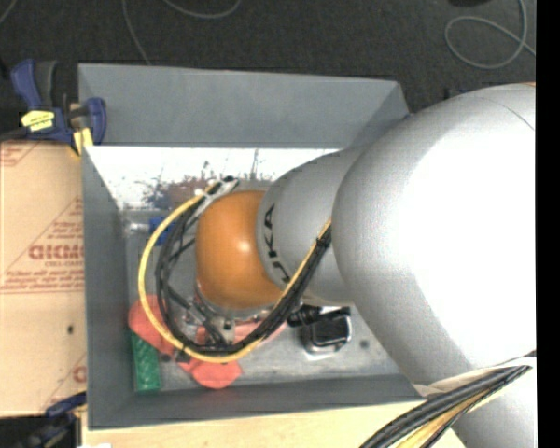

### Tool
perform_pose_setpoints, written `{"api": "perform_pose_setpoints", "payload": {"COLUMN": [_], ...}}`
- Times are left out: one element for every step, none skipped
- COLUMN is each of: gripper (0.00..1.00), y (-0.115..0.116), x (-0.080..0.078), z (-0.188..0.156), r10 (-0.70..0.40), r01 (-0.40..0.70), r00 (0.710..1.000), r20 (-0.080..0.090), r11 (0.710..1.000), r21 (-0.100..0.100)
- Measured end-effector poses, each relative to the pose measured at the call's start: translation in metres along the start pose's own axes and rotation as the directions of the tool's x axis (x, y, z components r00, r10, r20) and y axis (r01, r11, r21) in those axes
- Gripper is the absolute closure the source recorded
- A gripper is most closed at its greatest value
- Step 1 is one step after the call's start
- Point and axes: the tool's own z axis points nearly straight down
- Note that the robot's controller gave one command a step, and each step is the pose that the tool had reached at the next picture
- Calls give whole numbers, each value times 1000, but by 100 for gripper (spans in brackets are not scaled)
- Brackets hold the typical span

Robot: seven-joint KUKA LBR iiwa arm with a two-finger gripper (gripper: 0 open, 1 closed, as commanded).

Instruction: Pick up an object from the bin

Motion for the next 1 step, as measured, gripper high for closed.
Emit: {"api": "perform_pose_setpoints", "payload": {"gripper": [100], "y": [0], "x": [0], "z": [0], "r10": [3], "r01": [-3], "r00": [1000], "r20": [0], "r11": [1000], "r21": [-1]}}
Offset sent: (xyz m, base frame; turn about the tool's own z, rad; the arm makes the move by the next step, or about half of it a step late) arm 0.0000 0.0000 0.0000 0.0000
